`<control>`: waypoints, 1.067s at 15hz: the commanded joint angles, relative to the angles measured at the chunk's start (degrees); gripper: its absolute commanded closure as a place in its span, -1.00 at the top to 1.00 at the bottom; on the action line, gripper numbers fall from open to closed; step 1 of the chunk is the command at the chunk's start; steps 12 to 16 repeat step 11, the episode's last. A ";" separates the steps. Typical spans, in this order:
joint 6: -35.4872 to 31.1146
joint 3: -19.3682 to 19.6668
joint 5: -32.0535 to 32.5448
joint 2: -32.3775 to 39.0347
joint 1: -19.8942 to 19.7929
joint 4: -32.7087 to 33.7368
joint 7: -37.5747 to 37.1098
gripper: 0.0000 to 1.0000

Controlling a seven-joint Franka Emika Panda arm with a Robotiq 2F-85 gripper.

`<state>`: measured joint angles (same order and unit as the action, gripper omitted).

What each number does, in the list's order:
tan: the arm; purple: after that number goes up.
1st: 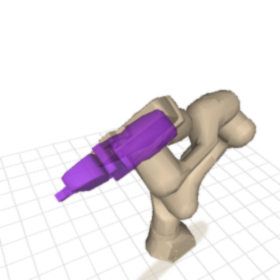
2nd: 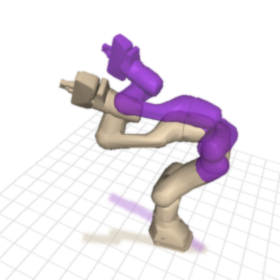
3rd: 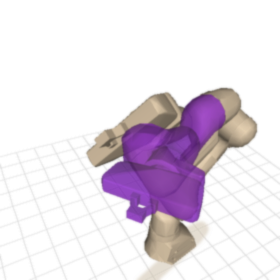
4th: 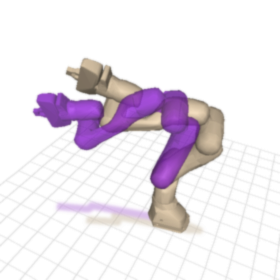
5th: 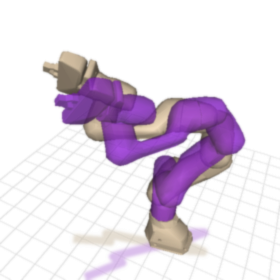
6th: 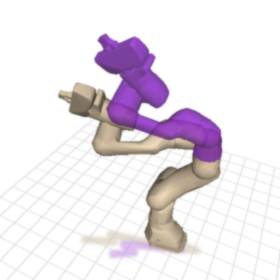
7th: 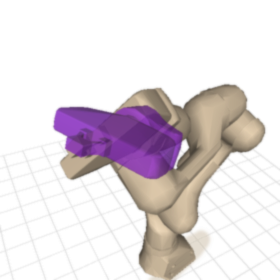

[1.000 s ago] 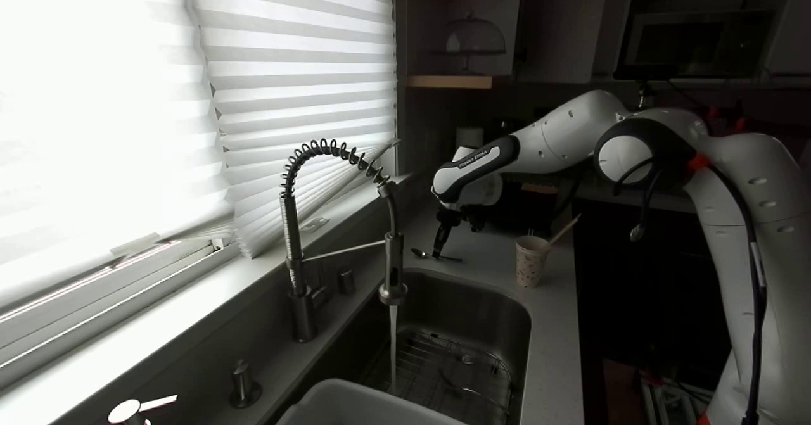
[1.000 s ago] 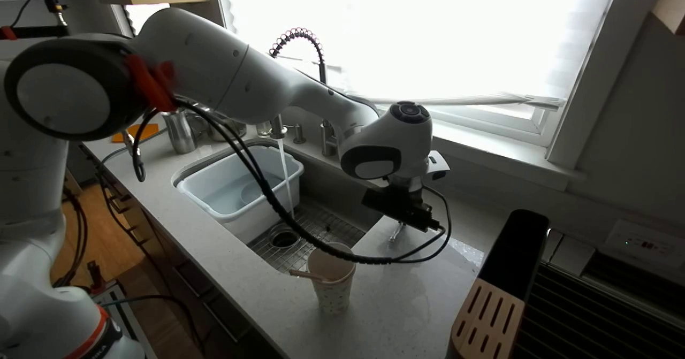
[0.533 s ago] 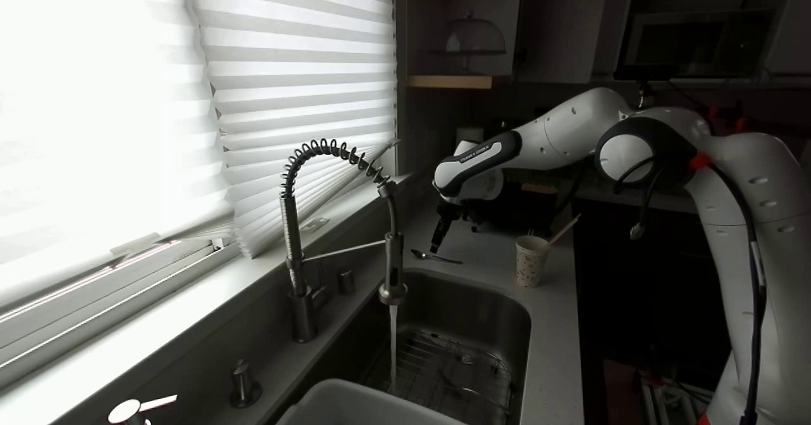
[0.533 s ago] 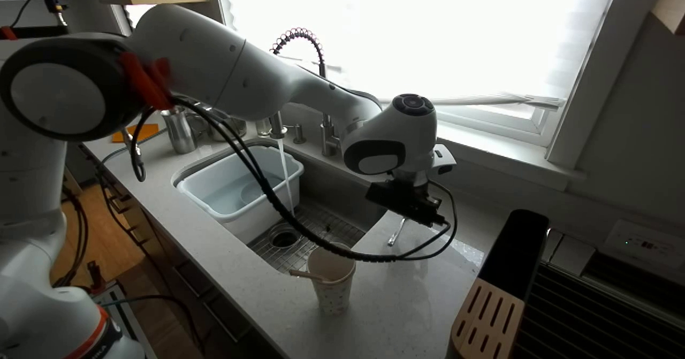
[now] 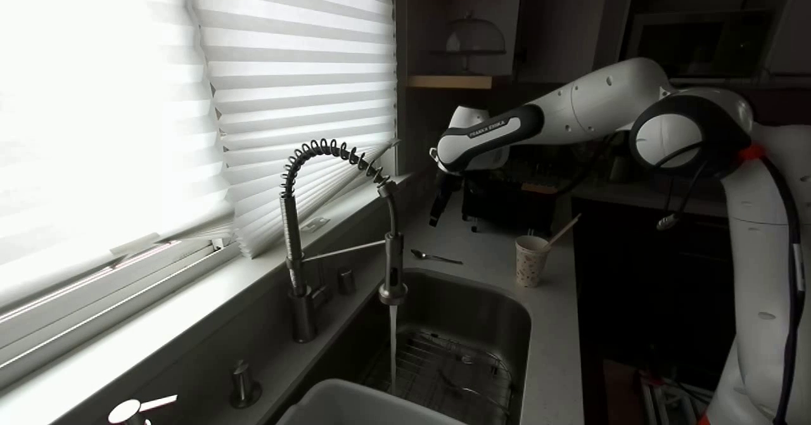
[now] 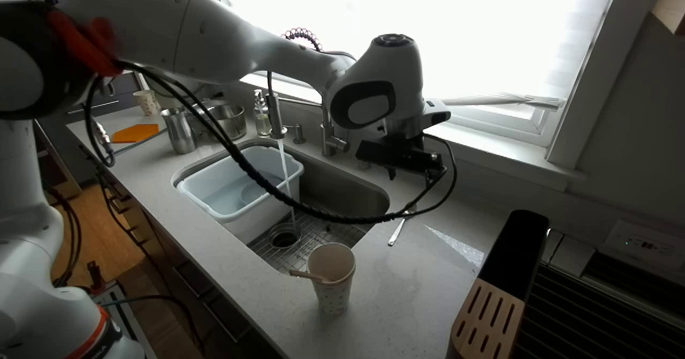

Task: Open the tap and rinse the spoon

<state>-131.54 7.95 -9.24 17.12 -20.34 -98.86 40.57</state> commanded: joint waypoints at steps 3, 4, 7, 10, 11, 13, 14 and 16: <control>6.12 1.48 6.67 -7.71 2.69 -2.27 -7.69 1.00; 6.75 1.38 7.55 -8.32 2.85 -2.36 -6.67 1.00; 6.36 1.25 5.80 -7.16 2.66 -0.31 -5.47 1.00; 6.36 1.34 5.92 -7.26 2.74 -0.67 -5.47 1.00; 6.36 1.34 5.92 -7.25 2.74 -0.72 -5.47 1.00; 6.36 1.34 5.92 -7.25 2.74 -0.72 -5.47 1.00; 6.36 1.34 5.92 -7.25 2.74 -0.72 -5.47 1.00; 6.36 1.34 5.92 -7.25 2.74 -0.72 -5.47 1.00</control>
